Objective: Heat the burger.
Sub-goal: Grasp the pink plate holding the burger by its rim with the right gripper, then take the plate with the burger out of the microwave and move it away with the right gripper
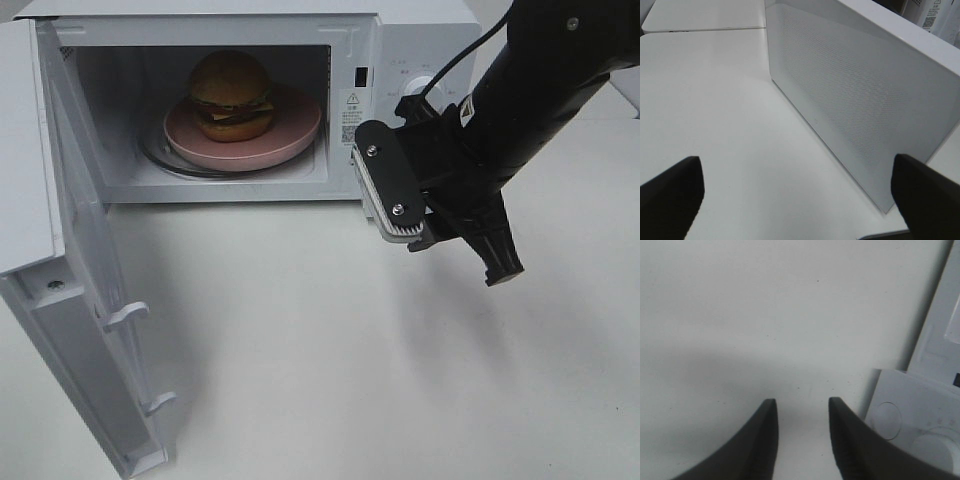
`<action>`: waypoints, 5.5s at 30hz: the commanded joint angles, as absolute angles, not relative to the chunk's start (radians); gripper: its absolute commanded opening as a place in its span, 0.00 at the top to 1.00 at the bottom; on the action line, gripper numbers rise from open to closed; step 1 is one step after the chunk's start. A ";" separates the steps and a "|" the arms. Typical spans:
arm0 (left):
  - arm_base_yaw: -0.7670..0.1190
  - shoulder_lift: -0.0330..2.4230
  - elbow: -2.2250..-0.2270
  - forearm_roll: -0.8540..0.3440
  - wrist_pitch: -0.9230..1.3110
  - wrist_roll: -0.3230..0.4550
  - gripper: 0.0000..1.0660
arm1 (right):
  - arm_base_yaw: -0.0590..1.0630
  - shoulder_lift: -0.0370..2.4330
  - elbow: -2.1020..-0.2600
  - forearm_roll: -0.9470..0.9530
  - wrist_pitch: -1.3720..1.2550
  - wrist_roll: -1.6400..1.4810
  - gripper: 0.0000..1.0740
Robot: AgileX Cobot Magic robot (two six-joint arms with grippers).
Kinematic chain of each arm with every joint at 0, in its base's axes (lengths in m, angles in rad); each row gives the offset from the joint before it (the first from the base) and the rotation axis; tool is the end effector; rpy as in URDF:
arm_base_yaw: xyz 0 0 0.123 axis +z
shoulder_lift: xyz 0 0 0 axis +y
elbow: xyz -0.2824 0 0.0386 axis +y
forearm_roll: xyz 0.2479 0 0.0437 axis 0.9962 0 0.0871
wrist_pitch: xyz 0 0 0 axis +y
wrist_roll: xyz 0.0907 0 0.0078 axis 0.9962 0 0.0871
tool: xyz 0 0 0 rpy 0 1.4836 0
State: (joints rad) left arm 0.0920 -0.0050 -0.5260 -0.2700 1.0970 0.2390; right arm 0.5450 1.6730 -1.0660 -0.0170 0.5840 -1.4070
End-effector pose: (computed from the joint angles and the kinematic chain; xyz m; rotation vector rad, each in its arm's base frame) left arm -0.0099 -0.0226 0.2837 0.1716 2.0148 -0.1137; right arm 0.2883 0.1738 0.2131 -2.2523 1.5042 -0.2848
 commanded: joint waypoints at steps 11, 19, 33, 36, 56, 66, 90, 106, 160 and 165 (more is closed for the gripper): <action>0.094 -0.024 -0.524 -0.272 1.086 0.233 0.12 | 0.635 1.667 -1.072 -0.134 0.340 -1.268 0.18; 0.094 -0.024 -0.524 -0.272 1.086 0.233 0.12 | 0.669 1.684 -1.118 -0.246 0.300 -1.140 0.19; 0.094 -0.024 -0.524 -0.272 1.086 0.233 0.12 | 0.715 1.847 -1.293 -0.307 0.301 -1.094 0.21; 0.094 -0.024 -0.524 -0.272 1.086 0.233 0.12 | 0.715 1.894 -1.343 -0.308 0.300 -1.094 0.22; 0.094 -0.024 -0.524 -0.272 1.086 0.233 0.12 | 0.679 2.182 -1.618 -0.310 0.331 -1.072 0.24; 0.094 -0.024 -0.524 -0.272 1.086 0.233 0.12 | 0.666 2.284 -1.737 -0.305 0.395 -1.072 0.27; 0.094 -0.024 -0.524 -0.272 1.086 0.233 0.12 | 0.643 2.409 -1.913 -0.193 0.458 -1.076 0.54; 0.094 -0.024 -0.524 -0.272 1.086 0.233 0.12 | 0.646 2.374 -1.913 -0.148 0.514 -1.100 1.00; 0.094 -0.024 -0.524 -0.272 1.086 0.233 0.12 | 0.681 1.938 -1.257 -0.122 0.149 -1.325 1.00; 0.094 -0.024 -0.524 -0.272 1.086 0.233 0.12 | 0.681 1.897 -1.189 -0.122 0.108 -1.325 1.00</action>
